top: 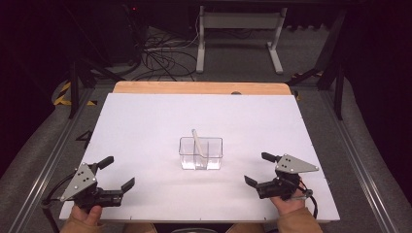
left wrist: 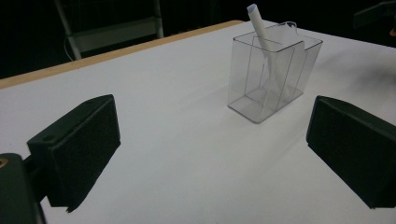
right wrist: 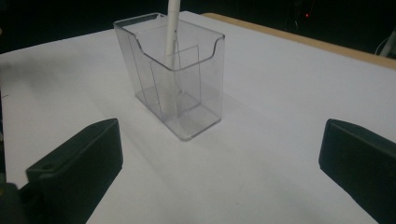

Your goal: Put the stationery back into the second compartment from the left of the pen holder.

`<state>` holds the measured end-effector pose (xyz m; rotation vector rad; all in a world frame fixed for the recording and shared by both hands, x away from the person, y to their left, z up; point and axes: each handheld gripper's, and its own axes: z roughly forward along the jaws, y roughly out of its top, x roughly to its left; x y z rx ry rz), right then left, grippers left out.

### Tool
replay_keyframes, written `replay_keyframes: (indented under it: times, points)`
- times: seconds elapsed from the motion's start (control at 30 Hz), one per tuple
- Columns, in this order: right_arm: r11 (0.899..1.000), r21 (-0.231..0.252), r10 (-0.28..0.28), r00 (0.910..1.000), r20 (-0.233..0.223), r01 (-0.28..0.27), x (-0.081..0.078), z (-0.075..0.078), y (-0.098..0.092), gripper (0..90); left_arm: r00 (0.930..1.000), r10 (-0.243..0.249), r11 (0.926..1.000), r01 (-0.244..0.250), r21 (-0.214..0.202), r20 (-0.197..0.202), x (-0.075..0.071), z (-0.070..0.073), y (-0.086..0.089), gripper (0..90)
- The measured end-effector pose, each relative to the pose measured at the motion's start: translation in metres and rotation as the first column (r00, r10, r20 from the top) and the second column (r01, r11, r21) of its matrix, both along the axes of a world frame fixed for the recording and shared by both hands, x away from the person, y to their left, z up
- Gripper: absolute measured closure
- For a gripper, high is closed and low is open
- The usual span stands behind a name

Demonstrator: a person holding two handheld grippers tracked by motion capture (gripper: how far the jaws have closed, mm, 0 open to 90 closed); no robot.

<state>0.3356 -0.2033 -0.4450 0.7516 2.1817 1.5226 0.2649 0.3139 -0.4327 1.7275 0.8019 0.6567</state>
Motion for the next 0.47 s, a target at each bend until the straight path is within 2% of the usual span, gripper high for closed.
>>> replay_keyframes:
  times: [0.07,0.17,0.37,0.47]
  points:
    - [0.999,-0.031,-0.009,0.9997,-0.021,0.009,0.0030,-0.0032,0.0023,0.0,1.0000,-0.002,1.0000,0.002,0.003,-0.005,0.0005,-0.0009,-0.0001,3.6]
    - [1.000,-0.011,-0.005,0.9991,-0.043,0.004,0.0052,-0.0043,0.0021,0.0,1.0000,-0.003,1.0000,0.003,0.006,-0.006,0.0009,-0.0013,0.0011,3.6]
    - [0.998,-0.054,-0.017,0.9998,-0.012,0.017,0.0044,-0.0059,0.0034,0.0,0.9995,0.007,0.9998,-0.008,-0.021,-0.031,0.0010,-0.0043,0.0058,3.5]
    - [0.998,-0.066,-0.022,0.9997,-0.007,0.022,0.0042,-0.0053,0.0016,0.0,0.9995,0.013,0.9996,-0.014,-0.024,-0.029,0.0012,-0.0045,0.0077,3.5]
